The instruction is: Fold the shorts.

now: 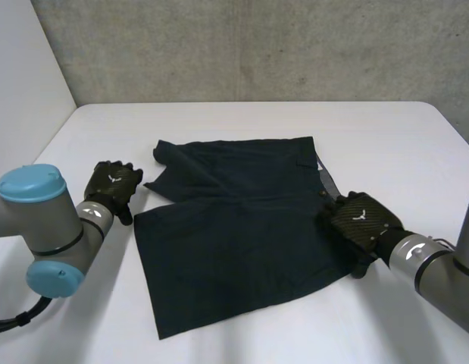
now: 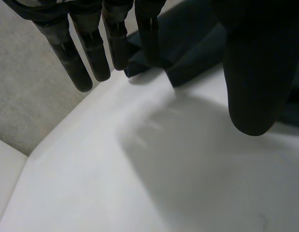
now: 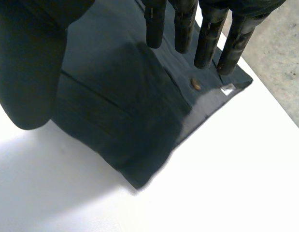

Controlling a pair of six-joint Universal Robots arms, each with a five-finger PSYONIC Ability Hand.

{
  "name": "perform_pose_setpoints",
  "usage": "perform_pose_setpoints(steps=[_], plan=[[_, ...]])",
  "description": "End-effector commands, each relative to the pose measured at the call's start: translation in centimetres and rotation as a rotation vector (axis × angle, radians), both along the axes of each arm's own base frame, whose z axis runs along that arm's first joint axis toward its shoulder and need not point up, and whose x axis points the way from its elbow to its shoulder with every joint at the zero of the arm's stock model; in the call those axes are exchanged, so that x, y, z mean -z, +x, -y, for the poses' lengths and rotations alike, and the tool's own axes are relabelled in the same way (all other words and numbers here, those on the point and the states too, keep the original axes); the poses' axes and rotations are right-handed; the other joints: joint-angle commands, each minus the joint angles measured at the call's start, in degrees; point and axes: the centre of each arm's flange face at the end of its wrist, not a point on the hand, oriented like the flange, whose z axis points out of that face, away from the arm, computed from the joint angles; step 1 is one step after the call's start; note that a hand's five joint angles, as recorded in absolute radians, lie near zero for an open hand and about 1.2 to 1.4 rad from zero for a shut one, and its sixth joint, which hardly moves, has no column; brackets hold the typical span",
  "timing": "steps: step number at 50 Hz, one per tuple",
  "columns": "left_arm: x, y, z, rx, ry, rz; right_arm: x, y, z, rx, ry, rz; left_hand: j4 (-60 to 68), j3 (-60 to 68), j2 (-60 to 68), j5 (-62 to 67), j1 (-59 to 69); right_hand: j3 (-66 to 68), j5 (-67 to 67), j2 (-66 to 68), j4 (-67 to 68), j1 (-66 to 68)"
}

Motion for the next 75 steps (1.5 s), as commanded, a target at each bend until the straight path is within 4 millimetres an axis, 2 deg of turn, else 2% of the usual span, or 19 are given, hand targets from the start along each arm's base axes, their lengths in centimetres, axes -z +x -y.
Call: perform_pose_setpoints(steps=[1,4,8,10,11,12,13,15,16,17,20,24,26,28,32,40,46,62,75], plan=[[-3.9,0.3,-2.0,0.01,-0.06,-0.029,0.0,-1.8,1.5,-0.008,-0.033,-0.025,0.3,-0.3,-0.2,0.4,-0.3,7.8,8.0,8.3,8.2,10.4],[-5.3,0.5,-3.5,0.016,-0.079,-0.036,0.1,-2.6,2.2,-0.006,-0.038,-0.029,0.3,-0.3,-0.2,0.4,-0.3,9.8,10.0,10.3,10.2,12.4],[-7.0,0.7,-6.7,0.035,-0.084,-0.043,0.6,-3.0,2.7,-0.025,-0.035,-0.029,0.3,-0.3,-0.2,0.4,-0.3,17.5,17.7,18.0,17.9,20.1],[-7.6,0.1,-9.4,0.073,-0.06,-0.053,0.8,-3.0,2.8,-0.036,-0.028,-0.022,1.0,0.3,0.5,1.0,0.4,21.3,21.4,21.8,21.7,23.8],[-7.6,-0.2,-10.4,0.091,-0.045,-0.058,1.0,-3.0,2.8,-0.038,-0.024,-0.02,1.3,0.7,0.8,1.4,0.7,24.6,24.8,25.1,25.0,27.2],[-7.7,-0.5,-11.4,0.109,-0.031,-0.063,1.1,-2.9,2.9,-0.047,-0.021,-0.013,1.6,1.0,1.2,1.7,1.1,35.0,35.2,35.5,35.4,37.5],[-7.7,-0.9,-13.5,0.143,0.009,-0.074,1.2,-2.9,3.0,-0.052,-0.019,-0.01,3.0,2.4,2.5,3.1,2.4,40.9,41.1,41.4,41.3,43.5],[-7.6,-1.2,-15.3,0.168,0.056,-0.083,1.3,-2.7,3.0,-0.066,-0.016,-0.003,5.7,5.0,5.2,5.7,5.1,52.0,52.2,52.5,52.4,54.6],[-7.5,-1.3,-16.2,0.18,0.081,-0.088,1.3,-2.6,3.0,-0.074,-0.007,0.007,6.5,5.9,6.0,6.6,5.9,63.2,63.4,63.7,63.6,65.8],[-7.2,-1.6,-18.0,0.208,0.138,-0.1,1.2,-2.6,3.1,-0.075,-0.009,0.011,7.5,6.9,7.1,7.6,6.9,65.6,65.8,66.1,66.0,68.2],[-6.4,-2.0,-20.6,0.248,0.229,-0.112,1.2,-2.4,3.0,-0.084,0.005,0.026,7.5,6.9,7.1,7.6,7.0,65.6,65.8,66.1,66.0,68.2],[-5.3,-2.0,-22.3,0.236,0.295,-0.113,1.5,-2.3,2.7,-0.091,0.026,0.03,7.7,7.1,7.2,7.8,7.1,65.6,65.8,66.1,66.0,68.2],[-4.7,-1.8,-22.5,0.21,0.31,-0.098,1.6,-2.3,2.6,-0.093,0.029,0.03,7.7,7.1,7.2,7.8,7.1,51.8,52.0,52.3,52.2,54.4],[-4.0,-1.5,-22.6,0.164,0.32,-0.071,1.6,-2.4,2.6,-0.089,0.034,0.031,7.7,7.1,7.2,7.8,7.1,25.3,25.5,25.8,25.7,27.9],[-3.5,-1.7,-23.7,0.152,0.313,-0.036,1.7,-2.5,2.6,-0.083,0.037,0.03,7.4,6.7,6.9,7.4,6.8,20.9,21.1,21.4,21.3,23.5],[-2.4,-2.6,-25.0,0.206,0.316,-0.012,1.7,-2.6,2.4,-0.08,0.049,0.03,10.7,10.1,10.2,10.8,10.1,21.1,21.3,21.6,21.5,23.7],[-1.8,-3.3,-24.6,0.212,0.293,-0.008,1.8,-2.6,2.2,-0.085,0.053,0.033,13.7,13.1,13.3,13.8,13.2,21.8,22.0,22.3,22.2,24.4],[0.3,-4.1,-22.4,0.153,0.291,0.014,2.1,-2.5,1.8,-0.089,0.066,0.033,17.9,17.3,17.5,18.0,17.4,22.3,22.5,22.8,22.7,24.9],[-0.6,-4.1,-18.8,0.099,0.194,0.014,2.3,-2.5,1.3,-0.088,0.084,0.033,42.0,41.4,41.5,42.1,41.4,22.1,22.3,22.6,22.5,24.7]])
